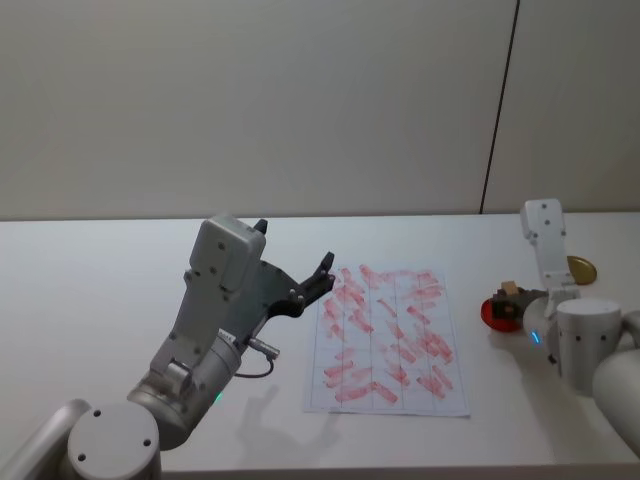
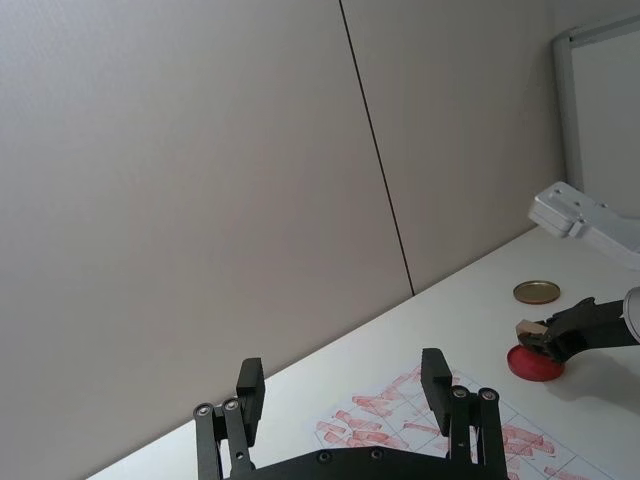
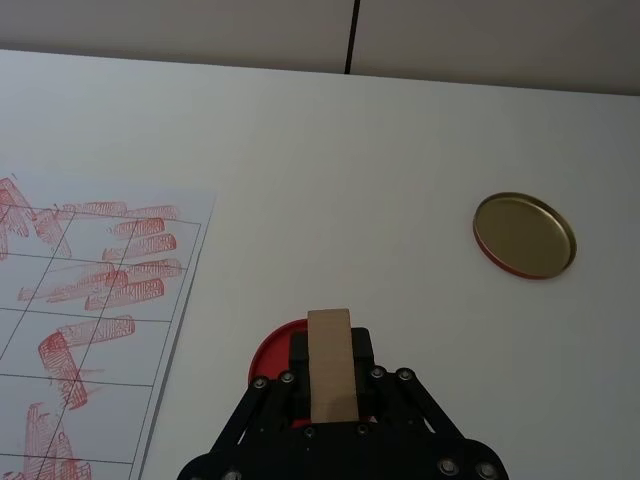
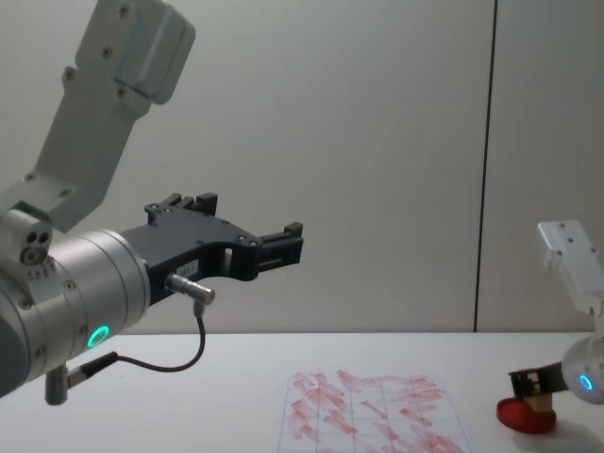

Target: Use the one hand to pick up the stamp and affix it onto the A4 paper.

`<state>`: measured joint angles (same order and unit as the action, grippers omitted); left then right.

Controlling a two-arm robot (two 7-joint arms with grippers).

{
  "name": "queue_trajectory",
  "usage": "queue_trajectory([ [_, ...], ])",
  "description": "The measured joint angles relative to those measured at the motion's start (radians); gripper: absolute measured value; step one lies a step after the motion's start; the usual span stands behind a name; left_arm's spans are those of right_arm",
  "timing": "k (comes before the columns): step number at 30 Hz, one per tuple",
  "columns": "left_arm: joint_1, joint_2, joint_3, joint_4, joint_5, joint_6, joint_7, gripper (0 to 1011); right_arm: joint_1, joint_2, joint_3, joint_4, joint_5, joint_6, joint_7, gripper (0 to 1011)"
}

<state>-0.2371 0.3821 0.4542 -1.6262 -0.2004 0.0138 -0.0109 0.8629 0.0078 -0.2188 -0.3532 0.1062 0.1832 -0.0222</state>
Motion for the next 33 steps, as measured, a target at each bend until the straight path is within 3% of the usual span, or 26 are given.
queue_trajectory([
  [7, 0.0, 0.0, 0.0, 0.0, 0.0, 0.0, 0.0, 993, 0.04, -0.01, 0.004, 0.088, -0.002, -0.048, 0.013, 232],
  [19, 0.0, 0.0, 0.0, 0.0, 0.0, 0.0, 0.0, 993, 0.084, -0.022, 0.008, 0.184, -0.006, -0.118, 0.031, 595],
  [22, 0.0, 0.0, 0.0, 0.0, 0.0, 0.0, 0.0, 993, 0.091, -0.024, 0.009, 0.196, -0.008, -0.132, 0.032, 724],
  [30, 0.0, 0.0, 0.0, 0.0, 0.0, 0.0, 0.0, 993, 0.095, -0.024, 0.014, 0.186, -0.012, -0.168, 0.036, 939],
  [33, 0.0, 0.0, 0.0, 0.0, 0.0, 0.0, 0.0, 993, 0.062, -0.015, 0.017, 0.105, -0.014, -0.164, 0.039, 1001],
])
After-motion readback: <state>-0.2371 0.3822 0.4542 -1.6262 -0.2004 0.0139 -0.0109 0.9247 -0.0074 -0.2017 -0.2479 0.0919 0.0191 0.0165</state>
